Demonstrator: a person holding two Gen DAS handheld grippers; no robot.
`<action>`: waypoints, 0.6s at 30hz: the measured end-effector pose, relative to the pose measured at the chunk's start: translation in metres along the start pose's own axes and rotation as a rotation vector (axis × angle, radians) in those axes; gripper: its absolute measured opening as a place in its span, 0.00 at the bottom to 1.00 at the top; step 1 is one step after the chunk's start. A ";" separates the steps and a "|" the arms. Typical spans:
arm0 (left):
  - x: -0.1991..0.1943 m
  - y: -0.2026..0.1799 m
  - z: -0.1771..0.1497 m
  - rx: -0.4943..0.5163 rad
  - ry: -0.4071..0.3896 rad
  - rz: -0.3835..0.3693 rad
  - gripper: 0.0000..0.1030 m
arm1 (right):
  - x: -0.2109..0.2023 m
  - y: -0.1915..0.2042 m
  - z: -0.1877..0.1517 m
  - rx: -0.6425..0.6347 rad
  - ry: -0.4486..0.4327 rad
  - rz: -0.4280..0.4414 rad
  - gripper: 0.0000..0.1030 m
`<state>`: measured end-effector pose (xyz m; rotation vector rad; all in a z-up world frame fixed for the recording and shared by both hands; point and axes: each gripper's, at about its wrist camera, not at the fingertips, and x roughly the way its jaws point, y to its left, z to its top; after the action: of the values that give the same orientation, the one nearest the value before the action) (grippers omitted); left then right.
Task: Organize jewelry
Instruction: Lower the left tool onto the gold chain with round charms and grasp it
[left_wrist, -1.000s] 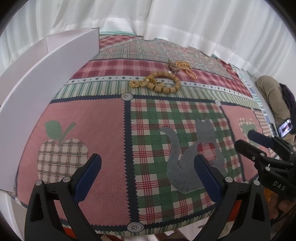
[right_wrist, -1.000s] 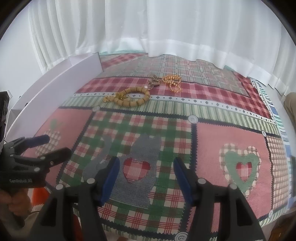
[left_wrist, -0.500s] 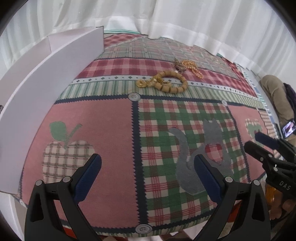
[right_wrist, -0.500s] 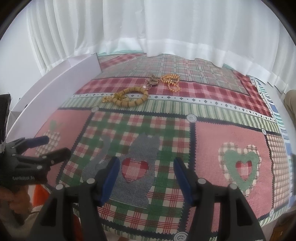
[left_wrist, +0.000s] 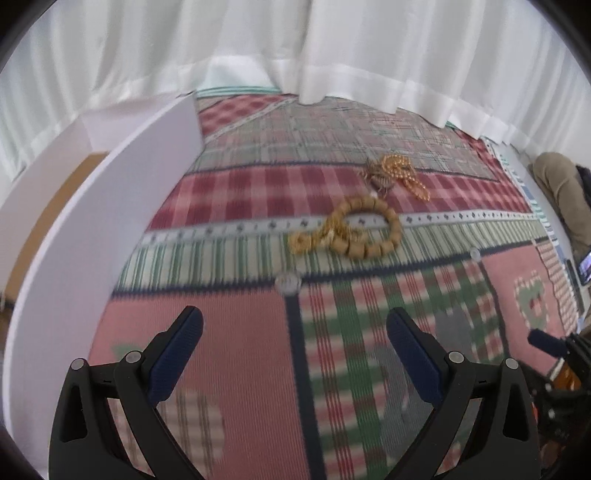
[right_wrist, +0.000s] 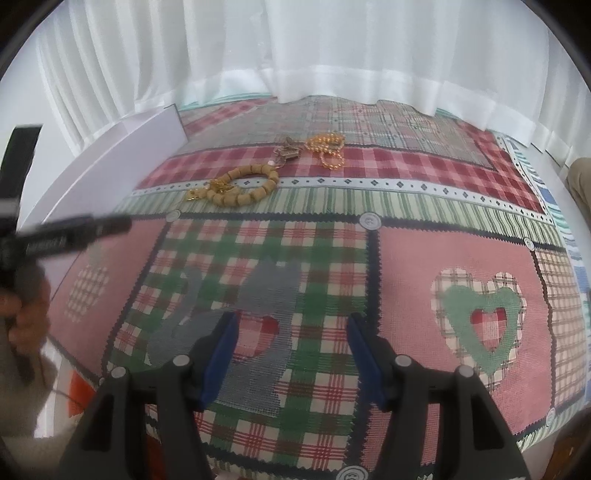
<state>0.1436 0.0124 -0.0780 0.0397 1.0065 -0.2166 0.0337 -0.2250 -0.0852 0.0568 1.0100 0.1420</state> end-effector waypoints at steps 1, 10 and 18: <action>0.007 -0.004 0.007 0.033 -0.005 -0.004 0.96 | 0.001 -0.003 0.000 0.007 0.004 -0.001 0.60; 0.078 -0.020 0.036 0.286 0.076 -0.069 0.79 | 0.007 -0.018 -0.003 0.051 0.016 -0.003 0.60; 0.106 -0.014 0.044 0.368 0.110 -0.183 0.79 | 0.015 -0.032 -0.004 0.103 0.037 -0.011 0.60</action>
<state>0.2318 -0.0241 -0.1426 0.2974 1.0692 -0.5701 0.0410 -0.2549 -0.1033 0.1435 1.0544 0.0813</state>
